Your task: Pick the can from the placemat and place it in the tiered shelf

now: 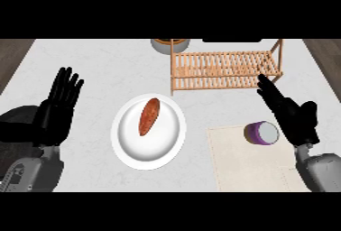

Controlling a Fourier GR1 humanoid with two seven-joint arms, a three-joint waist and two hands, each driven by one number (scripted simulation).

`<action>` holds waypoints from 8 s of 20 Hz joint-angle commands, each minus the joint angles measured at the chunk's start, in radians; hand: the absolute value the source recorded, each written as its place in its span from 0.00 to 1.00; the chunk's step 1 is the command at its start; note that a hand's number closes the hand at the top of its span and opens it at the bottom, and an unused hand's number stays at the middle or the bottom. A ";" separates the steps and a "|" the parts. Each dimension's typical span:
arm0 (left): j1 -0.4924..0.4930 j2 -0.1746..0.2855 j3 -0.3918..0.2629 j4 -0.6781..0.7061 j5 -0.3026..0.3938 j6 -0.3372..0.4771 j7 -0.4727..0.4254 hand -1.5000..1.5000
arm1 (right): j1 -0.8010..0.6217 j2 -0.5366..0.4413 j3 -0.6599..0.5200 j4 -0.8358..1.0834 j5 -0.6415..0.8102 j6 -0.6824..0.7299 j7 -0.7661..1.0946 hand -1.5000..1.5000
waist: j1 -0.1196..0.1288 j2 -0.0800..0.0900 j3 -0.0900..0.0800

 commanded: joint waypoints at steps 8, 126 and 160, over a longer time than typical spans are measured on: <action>0.044 0.057 -0.088 0.034 -0.154 0.043 0.066 0.50 | -0.005 0.298 -0.385 -0.125 -0.417 -0.178 -0.160 1.00 | -0.077 -0.025 0.082; 0.060 -0.205 0.001 -0.070 -0.563 -0.113 0.194 0.50 | 0.137 0.334 -0.162 -0.040 1.200 0.066 0.463 1.00 | 0.023 0.011 0.023; 0.025 -0.232 0.003 -0.004 -0.588 -0.085 0.187 0.50 | -0.538 0.462 0.518 -0.296 1.331 -0.134 1.301 1.00 | 0.020 -0.001 0.020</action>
